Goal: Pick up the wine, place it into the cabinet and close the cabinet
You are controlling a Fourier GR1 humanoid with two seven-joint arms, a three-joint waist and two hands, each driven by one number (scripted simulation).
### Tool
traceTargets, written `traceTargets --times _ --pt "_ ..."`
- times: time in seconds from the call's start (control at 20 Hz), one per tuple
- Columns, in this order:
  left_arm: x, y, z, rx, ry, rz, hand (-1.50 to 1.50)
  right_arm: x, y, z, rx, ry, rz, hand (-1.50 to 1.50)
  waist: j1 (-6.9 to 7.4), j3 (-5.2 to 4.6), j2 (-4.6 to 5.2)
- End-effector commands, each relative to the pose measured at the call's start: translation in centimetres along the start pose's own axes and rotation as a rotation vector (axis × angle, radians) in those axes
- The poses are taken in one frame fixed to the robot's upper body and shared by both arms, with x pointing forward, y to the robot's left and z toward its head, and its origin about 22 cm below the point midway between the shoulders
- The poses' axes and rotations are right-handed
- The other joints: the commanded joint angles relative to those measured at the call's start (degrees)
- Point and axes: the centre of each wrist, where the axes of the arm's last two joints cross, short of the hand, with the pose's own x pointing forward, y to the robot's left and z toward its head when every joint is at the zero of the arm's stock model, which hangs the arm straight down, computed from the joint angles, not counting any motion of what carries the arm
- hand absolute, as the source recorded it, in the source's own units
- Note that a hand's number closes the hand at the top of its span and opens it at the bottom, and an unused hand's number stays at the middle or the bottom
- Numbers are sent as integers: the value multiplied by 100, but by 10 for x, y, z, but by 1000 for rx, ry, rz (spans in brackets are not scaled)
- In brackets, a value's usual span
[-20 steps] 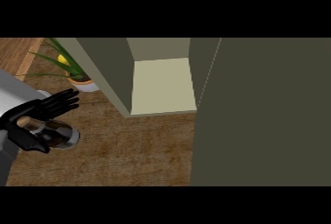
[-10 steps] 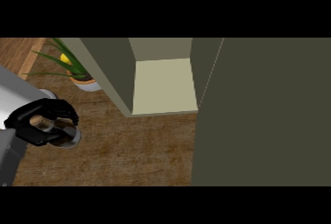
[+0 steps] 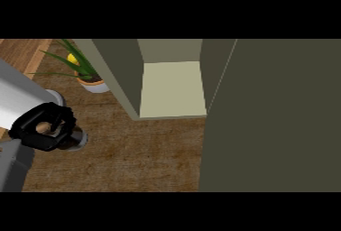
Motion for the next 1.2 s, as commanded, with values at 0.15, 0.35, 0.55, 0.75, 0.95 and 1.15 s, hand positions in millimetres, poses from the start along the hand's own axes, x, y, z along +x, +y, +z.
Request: traceTargets --times 0.15,0.35,0.55,0.75,0.95,1.15 --pt "-83 -40 59 686 -253 198 150 14 -4 12 -47 -24 -9 -150 441 -86 -43" --pt "-104 -90 27 737 -396 187 150 25 -5 18 -29 -22 -14 -150 245 -77 2" --pt "-91 -107 13 686 -439 181 150 32 -7 20 -28 -27 -10 -150 222 -69 -9" --pt "-75 -122 -5 668 -417 165 150 32 -2 25 -9 -18 -27 -150 153 -68 -4" --pt "-51 -157 -36 626 -423 155 150 24 -8 16 -20 -22 -20 -150 196 -66 19" --pt "-13 -185 -62 632 -436 115 150 41 -7 26 -7 -35 -12 -150 150 -66 7"
